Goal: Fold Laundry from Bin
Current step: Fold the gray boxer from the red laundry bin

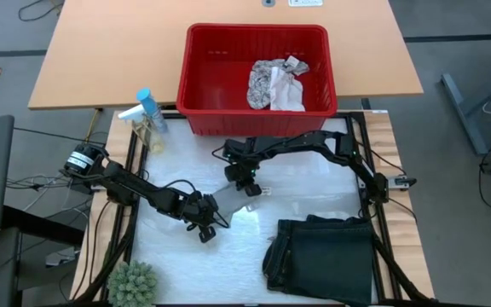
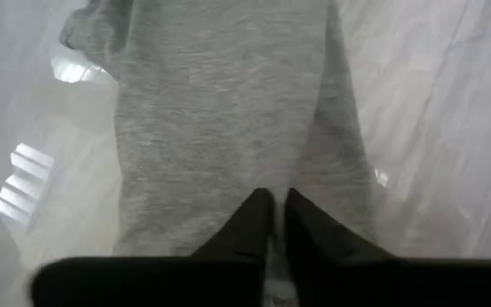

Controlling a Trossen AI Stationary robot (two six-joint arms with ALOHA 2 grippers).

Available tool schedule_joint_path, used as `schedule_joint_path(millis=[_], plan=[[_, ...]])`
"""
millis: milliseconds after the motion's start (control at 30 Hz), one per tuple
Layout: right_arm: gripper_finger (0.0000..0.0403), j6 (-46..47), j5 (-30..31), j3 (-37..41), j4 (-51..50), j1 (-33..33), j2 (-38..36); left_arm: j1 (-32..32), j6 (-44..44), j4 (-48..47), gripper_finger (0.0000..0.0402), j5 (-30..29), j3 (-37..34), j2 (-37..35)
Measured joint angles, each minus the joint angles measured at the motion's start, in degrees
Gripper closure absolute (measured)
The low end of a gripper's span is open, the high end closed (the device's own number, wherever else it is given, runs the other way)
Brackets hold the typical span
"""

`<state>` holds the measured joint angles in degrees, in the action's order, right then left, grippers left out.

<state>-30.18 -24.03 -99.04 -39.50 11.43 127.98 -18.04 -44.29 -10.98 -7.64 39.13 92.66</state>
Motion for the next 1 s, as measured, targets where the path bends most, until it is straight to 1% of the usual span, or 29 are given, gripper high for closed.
schedule_joint_path(millis=[67, 233, 367, 500, 600, 833, 1000], plan=[[0.0384, 0.1, 0.0, 0.0, -0.4, 0.3, 0.0, 0.0, 0.0, 0.0, 0.0401, 0.0, 0.0, 0.0], [0.0382, 1.9, 0.6, -1.6, -2.8, 0.3, -0.2, 0.0, 0.0, 0.0, 0.0401, 0.0, 0.0, 0.0], [0.0385, 1.8, 2.5, -6.4, -6.8, 0.3, -0.3, 0.0, 0.1, 0.0, 0.0401, 0.0, 0.0, 0.0], [0.0385, 1.5, 4.7, -9.9, -6.9, 0.3, -0.4, 0.0, 0.3, 0.0, 0.0401, 0.0, 0.0, 0.0], [0.0385, 1.4, 4.8, -10.1, -6.4, 0.2, -0.1, 0.0, 0.2, 0.0, 0.0401, 0.0, 0.0, 0.0], [0.0381, 1.2, 6.4, -10.0, -5.3, -0.2, 4.2, 0.0, 0.3, 0.0, 0.0401, 0.0, 0.0, 0.0], [0.0383, 1.2, 7.4, -10.0, -4.0, -0.1, 4.4, 0.0, 0.4, 0.0, 0.0401, -0.1, 0.0, 0.0]])
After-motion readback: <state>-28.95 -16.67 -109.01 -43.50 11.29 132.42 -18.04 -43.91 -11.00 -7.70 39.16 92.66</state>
